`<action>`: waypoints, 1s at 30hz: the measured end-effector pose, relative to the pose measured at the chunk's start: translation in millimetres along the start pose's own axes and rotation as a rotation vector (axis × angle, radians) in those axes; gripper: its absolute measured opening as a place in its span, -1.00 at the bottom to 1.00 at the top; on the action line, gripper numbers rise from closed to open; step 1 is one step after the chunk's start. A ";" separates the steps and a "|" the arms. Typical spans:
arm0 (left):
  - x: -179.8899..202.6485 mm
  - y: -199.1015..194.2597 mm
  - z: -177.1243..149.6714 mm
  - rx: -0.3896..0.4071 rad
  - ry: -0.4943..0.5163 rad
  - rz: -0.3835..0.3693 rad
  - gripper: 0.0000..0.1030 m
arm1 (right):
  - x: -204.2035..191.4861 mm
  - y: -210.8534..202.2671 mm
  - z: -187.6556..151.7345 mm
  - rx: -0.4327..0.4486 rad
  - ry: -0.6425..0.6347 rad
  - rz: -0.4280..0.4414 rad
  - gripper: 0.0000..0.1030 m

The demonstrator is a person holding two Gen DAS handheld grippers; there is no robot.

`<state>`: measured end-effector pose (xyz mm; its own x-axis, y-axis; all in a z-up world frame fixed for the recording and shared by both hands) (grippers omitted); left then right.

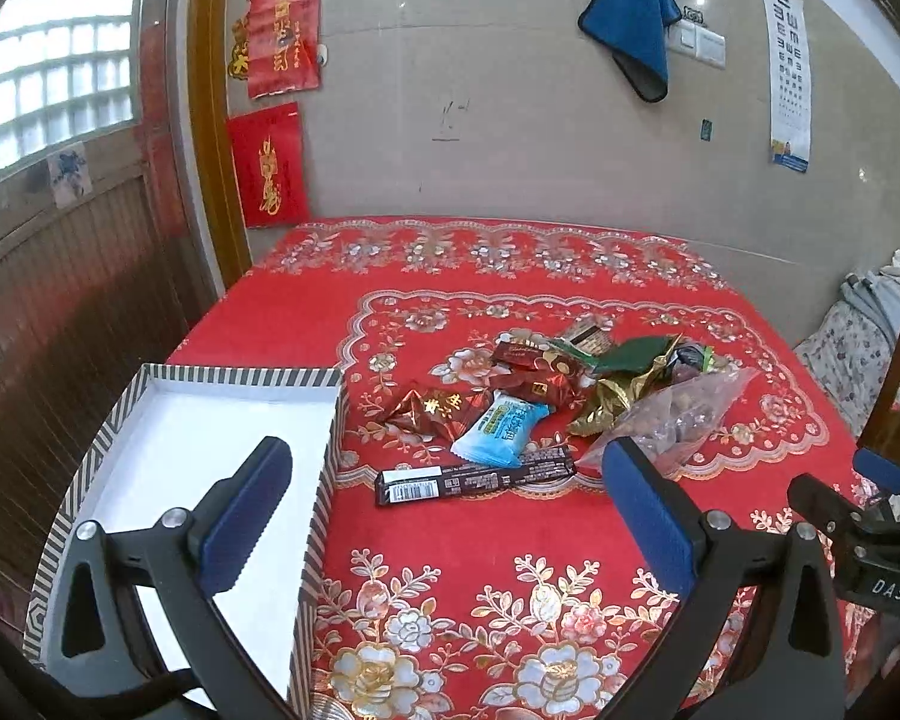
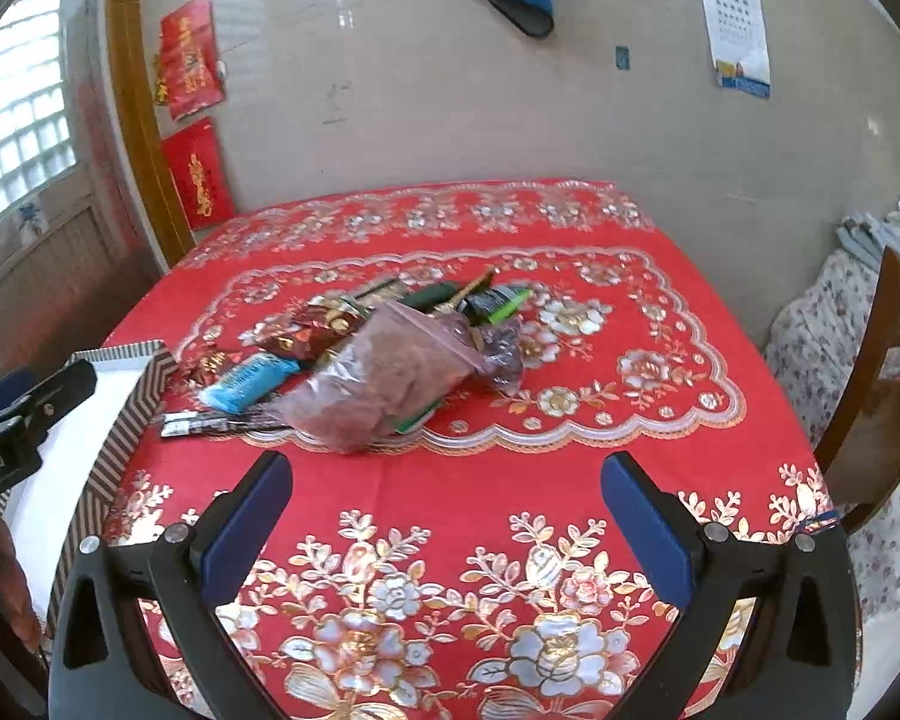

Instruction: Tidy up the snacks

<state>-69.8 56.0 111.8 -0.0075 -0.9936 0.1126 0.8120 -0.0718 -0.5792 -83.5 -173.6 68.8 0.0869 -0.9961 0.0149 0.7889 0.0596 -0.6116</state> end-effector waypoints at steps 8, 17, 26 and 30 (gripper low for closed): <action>0.8 -2.0 0.0 0.014 -0.014 -0.016 1.00 | -7.1 -1.5 0.1 0.000 -0.004 0.012 0.99; -1.1 3.9 -1.5 -0.004 -0.008 -0.003 1.00 | -8.8 2.9 -0.9 -0.017 0.007 0.016 0.99; -7.5 13.0 -4.1 -0.028 -0.025 0.000 1.00 | -9.3 8.3 -1.7 -0.041 0.009 0.016 0.99; -5.8 14.0 -6.7 -0.026 -0.011 0.010 1.00 | -9.3 9.4 -1.4 -0.044 0.012 0.017 0.99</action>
Point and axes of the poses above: each gripper's, at about its wrist camera, not at the fingertips, and y roughly the way its jaws point, x to its right, z to its top, the point moved 1 cm from there along y, roughly the way its jaws point, and after that the axes turned 7 degrees about -y, right-handed, at the moved point
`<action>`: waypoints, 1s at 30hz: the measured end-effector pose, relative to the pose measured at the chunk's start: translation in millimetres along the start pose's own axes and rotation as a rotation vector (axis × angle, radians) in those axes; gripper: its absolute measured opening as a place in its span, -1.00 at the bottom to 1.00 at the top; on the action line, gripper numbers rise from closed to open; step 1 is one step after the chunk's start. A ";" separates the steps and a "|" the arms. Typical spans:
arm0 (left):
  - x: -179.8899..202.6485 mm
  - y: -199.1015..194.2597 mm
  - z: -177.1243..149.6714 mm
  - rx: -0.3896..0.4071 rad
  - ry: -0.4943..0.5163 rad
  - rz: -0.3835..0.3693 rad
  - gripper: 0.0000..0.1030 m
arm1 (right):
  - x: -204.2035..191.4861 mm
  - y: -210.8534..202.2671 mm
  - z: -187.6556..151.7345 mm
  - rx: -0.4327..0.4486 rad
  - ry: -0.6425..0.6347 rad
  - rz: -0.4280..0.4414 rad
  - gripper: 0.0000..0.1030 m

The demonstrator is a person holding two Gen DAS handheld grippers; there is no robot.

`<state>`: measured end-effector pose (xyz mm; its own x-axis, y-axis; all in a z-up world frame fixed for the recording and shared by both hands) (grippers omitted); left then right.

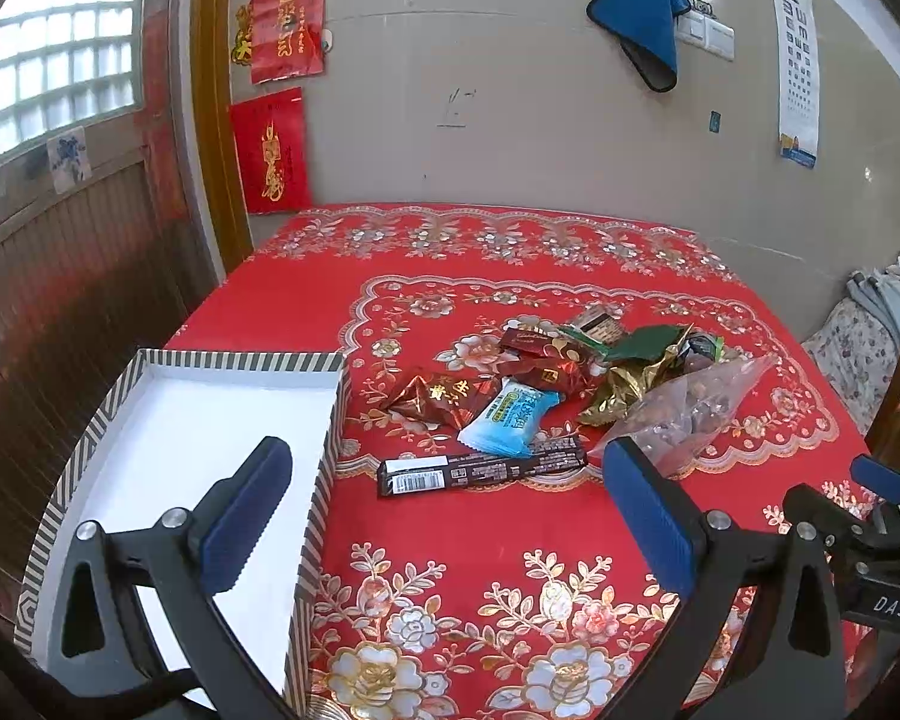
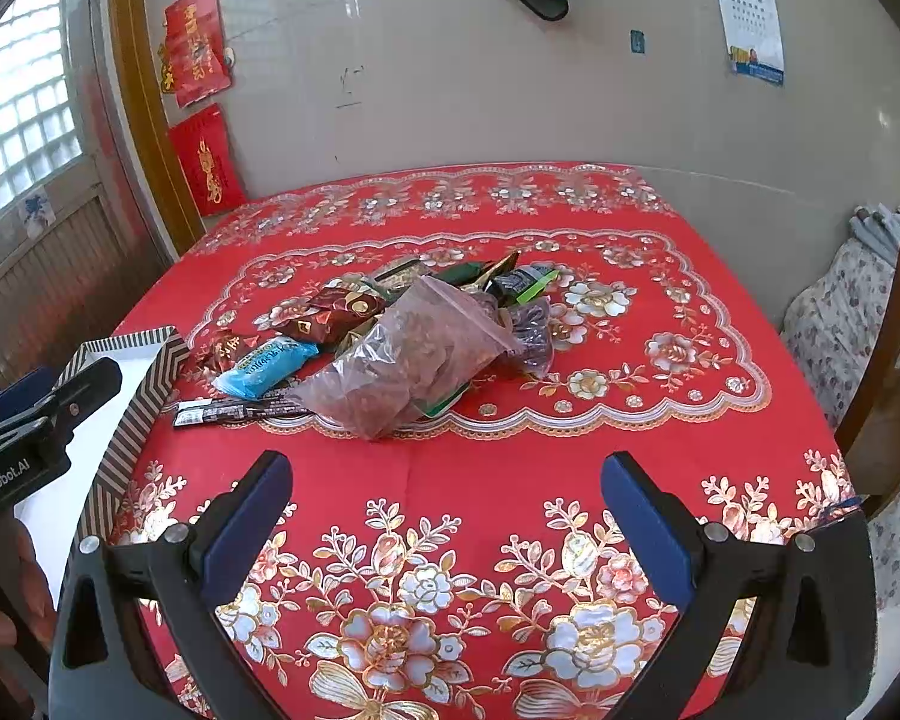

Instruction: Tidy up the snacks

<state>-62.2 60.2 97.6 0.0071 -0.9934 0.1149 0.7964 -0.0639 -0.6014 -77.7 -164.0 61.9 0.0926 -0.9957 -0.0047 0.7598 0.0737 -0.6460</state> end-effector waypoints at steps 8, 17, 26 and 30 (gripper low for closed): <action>3.8 2.7 -2.7 -0.008 0.005 -0.003 1.00 | -0.2 1.3 -0.1 -0.002 0.000 -0.003 0.99; 7.0 5.1 -5.8 -0.017 0.015 -0.002 1.00 | -1.3 1.8 -0.1 -0.007 -0.006 -0.006 0.99; 3.9 6.5 -4.7 -0.016 0.013 0.008 1.00 | -1.9 2.3 0.7 -0.008 -0.011 -0.005 0.99; 4.0 6.9 -4.3 -0.016 0.014 0.005 1.00 | -3.5 2.5 0.5 -0.011 -0.014 -0.009 0.99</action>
Point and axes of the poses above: each gripper's, at about its wrist camera, not at the fingertips, and y roughly the way its jaws point, x to its right, z to its top, the point moved 1 cm from there along y, roughly the way its jaws point, and after that the axes turned 7 degrees about -y, right-handed, at the moved point
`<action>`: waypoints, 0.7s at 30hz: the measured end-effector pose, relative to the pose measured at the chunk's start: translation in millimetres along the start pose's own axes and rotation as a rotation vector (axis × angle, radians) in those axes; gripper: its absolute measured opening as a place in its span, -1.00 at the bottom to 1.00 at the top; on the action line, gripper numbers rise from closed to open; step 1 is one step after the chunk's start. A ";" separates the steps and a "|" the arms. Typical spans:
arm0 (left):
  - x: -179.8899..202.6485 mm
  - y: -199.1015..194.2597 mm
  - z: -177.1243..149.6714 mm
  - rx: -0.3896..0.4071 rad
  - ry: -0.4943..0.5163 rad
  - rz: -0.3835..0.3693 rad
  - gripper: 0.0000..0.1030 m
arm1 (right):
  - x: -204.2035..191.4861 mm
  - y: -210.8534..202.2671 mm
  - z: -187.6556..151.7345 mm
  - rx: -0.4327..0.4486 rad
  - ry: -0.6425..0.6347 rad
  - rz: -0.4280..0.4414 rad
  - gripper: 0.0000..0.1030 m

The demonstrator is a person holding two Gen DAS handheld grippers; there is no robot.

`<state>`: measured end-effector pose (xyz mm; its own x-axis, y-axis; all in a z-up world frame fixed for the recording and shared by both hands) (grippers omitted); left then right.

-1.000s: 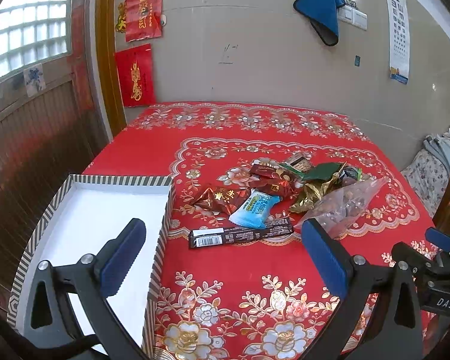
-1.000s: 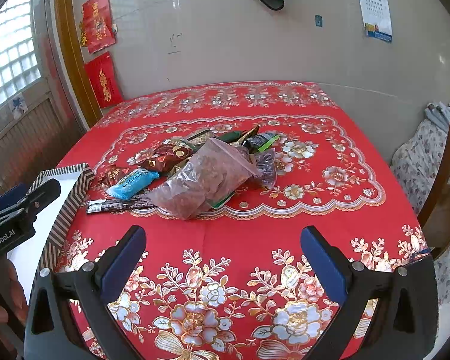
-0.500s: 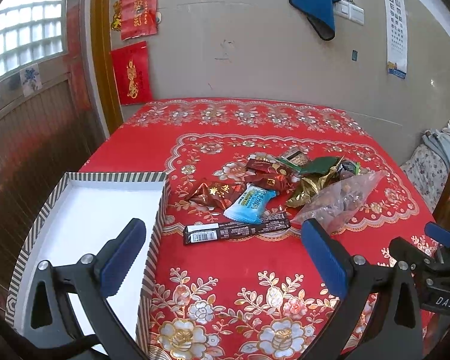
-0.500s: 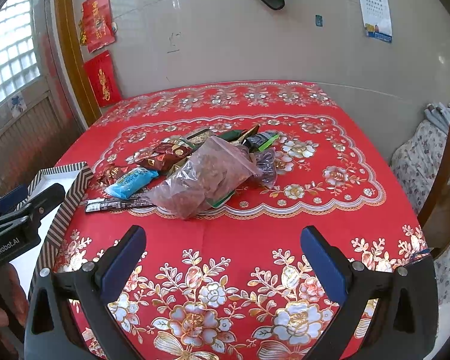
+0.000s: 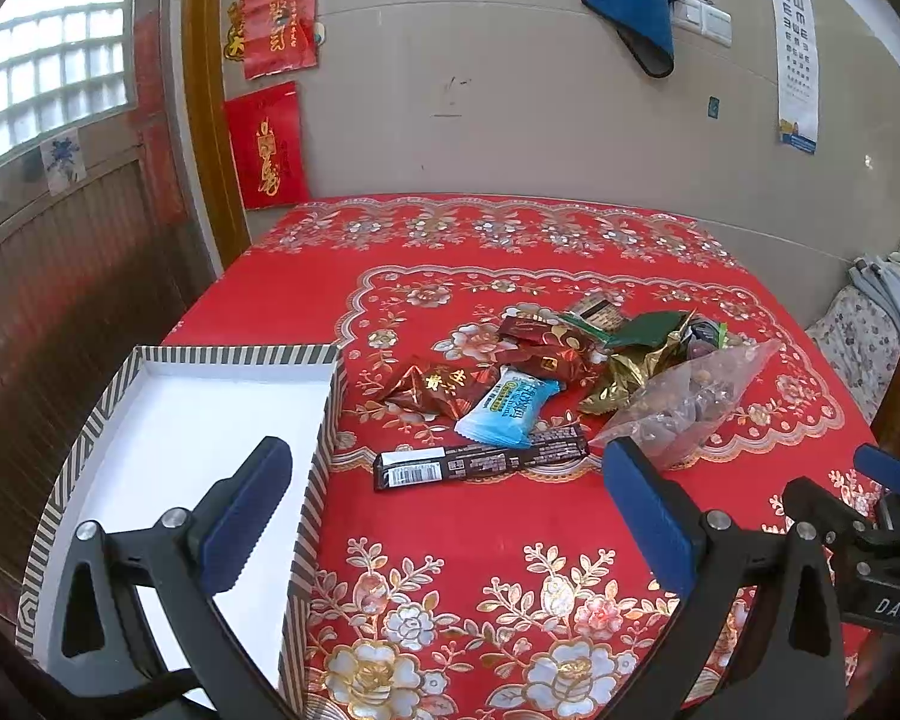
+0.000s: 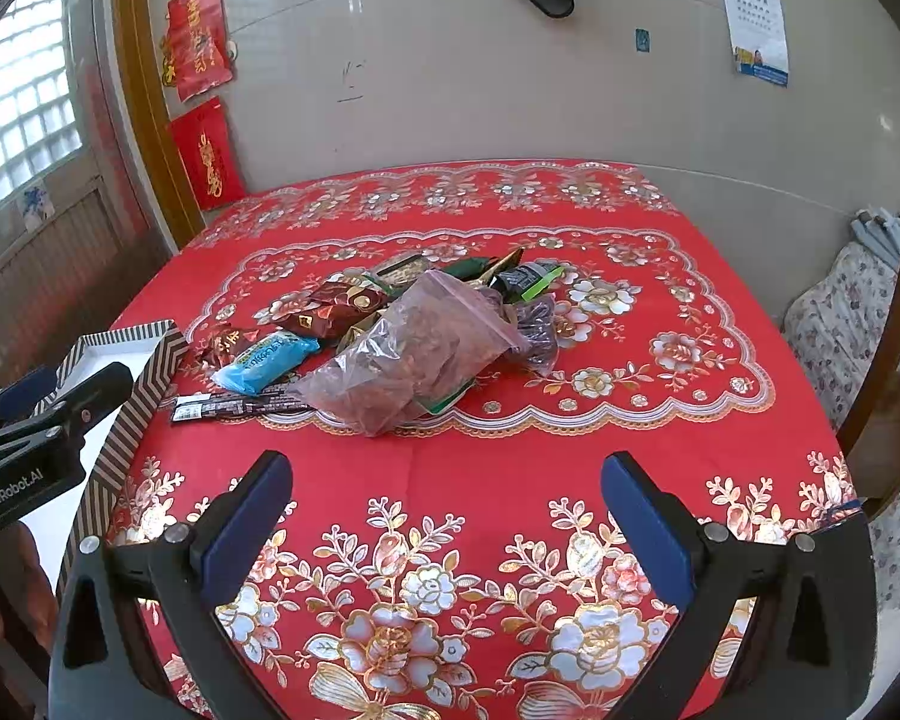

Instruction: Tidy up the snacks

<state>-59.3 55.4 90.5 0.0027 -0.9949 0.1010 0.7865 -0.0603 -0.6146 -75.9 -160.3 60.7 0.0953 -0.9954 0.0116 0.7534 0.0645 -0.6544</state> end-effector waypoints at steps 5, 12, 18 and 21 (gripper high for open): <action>2.3 -0.4 -0.5 -0.003 0.005 -0.008 1.00 | -3.2 1.1 -0.1 -0.003 -0.007 0.000 0.99; 0.0 1.7 1.1 -0.028 -0.003 -0.024 1.00 | -2.7 1.6 0.6 -0.005 -0.007 -0.006 0.99; -11.8 9.5 17.3 -0.049 0.002 -0.002 1.00 | 6.9 7.4 5.9 -0.013 0.019 -0.013 0.99; -11.0 21.1 24.2 -0.088 0.034 -0.004 1.00 | 9.5 12.2 11.7 -0.014 0.042 0.011 0.99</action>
Point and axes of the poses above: each gripper's, at about its wrist camera, not at the fingertips, and y roughly the way its jaws point, x to its right, z to its top, the point moved 1 cm from there along y, roughly the way its jaws point, and after that the axes turned 7 degrees about -y, right-handed, at the moved point
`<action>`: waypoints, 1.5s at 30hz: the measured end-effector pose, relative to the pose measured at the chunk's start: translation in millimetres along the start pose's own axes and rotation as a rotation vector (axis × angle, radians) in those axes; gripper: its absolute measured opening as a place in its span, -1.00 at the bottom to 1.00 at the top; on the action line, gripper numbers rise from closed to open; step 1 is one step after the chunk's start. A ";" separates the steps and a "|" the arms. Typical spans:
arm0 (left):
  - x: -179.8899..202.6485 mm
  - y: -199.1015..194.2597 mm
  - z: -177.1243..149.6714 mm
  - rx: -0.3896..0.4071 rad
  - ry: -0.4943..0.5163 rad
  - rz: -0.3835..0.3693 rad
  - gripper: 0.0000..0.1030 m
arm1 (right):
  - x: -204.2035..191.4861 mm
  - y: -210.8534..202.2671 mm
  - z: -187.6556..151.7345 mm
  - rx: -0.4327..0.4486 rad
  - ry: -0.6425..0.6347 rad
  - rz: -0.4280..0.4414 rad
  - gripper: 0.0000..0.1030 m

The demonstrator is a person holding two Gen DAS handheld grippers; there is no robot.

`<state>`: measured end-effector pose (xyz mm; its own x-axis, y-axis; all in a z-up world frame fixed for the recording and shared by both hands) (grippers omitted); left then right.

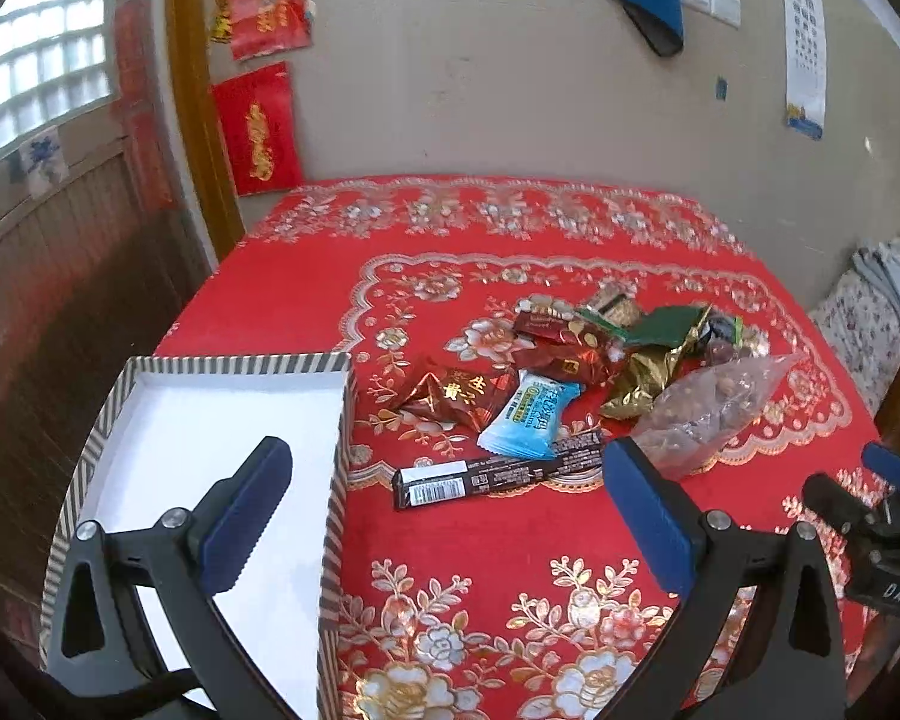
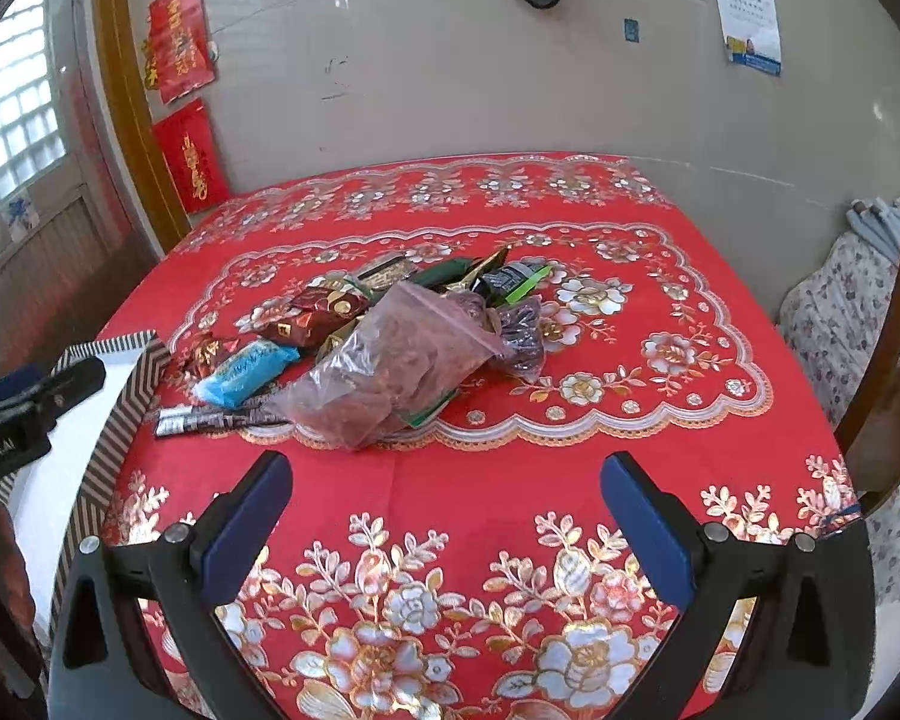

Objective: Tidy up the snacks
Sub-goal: 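Grasp the blue Sachima packet with the left gripper while the right gripper approaches the nut bag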

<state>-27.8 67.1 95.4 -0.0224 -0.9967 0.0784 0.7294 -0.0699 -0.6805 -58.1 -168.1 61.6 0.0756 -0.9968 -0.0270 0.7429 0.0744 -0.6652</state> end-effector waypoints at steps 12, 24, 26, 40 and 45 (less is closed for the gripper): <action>24.2 68.4 10.4 -0.209 0.041 -0.083 1.00 | -1.1 18.7 10.8 -0.033 0.010 0.012 0.99; 48.9 112.1 15.0 -0.286 0.073 -0.086 0.88 | 8.9 26.5 12.0 -0.046 0.024 0.006 0.99; 53.4 116.5 14.0 -0.306 0.082 -0.100 0.64 | 9.8 27.8 11.8 -0.048 0.025 0.006 0.99; 59.9 127.1 2.0 -0.366 0.073 -0.151 -0.28 | 7.4 50.2 27.3 -0.052 0.062 0.016 0.99; 60.0 124.8 0.2 -0.361 0.074 -0.148 -0.30 | 6.0 69.4 31.0 -0.085 0.096 0.028 0.99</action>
<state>62.1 -1.4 15.3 -0.1680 -0.9741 0.1515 0.4272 -0.2105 -0.8793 14.5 -168.1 38.5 0.0286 -0.9930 -0.1149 0.6818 0.1035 -0.7241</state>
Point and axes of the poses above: each gripper's, at about its wrist camera, not at the fingertips, and y roughly the way its jaws point, x to its right, z to its top, the point moved 1 cm from there along y, roughly the way its jaws point, and after that the axes turned 7 degrees about -y, right-handed, at the moved point
